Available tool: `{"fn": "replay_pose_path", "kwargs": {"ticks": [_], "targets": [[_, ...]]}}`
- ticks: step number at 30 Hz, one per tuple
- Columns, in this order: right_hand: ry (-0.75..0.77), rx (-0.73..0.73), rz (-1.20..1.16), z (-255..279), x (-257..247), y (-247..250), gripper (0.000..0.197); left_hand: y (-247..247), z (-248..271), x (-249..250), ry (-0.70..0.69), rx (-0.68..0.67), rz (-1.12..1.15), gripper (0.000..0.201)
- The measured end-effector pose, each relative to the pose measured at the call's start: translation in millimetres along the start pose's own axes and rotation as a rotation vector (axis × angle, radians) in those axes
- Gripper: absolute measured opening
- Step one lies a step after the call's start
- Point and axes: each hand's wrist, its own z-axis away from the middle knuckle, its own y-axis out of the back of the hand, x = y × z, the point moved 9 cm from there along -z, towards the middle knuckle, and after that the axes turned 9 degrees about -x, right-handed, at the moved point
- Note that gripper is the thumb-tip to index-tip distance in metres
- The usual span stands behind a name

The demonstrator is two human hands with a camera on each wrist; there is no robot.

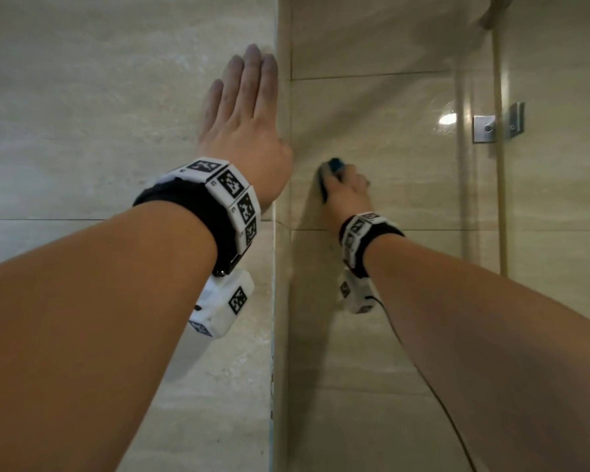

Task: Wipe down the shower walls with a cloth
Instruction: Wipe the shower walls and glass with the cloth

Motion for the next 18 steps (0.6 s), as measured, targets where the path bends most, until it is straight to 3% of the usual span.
{"fn": "replay_pose_path", "kwargs": {"ticks": [4,8,15,18], "targets": [[0.105,-0.06,0.014,11,-45,-36,0.074,-1,0,0,-0.009,0.002,-0.025,0.085],[0.208,-0.026,0.046,25,-24,-31,0.07,-1,1,-2,-0.015,0.008,-0.029,0.084],[-0.081,0.139,-0.247,64,109,19,0.041,-3,1,-3,-0.014,0.013,-0.01,0.084],[-0.249,0.239,-0.242,89,163,45,0.055,-2,2,-2,-0.012,0.007,-0.007,0.084]]}}
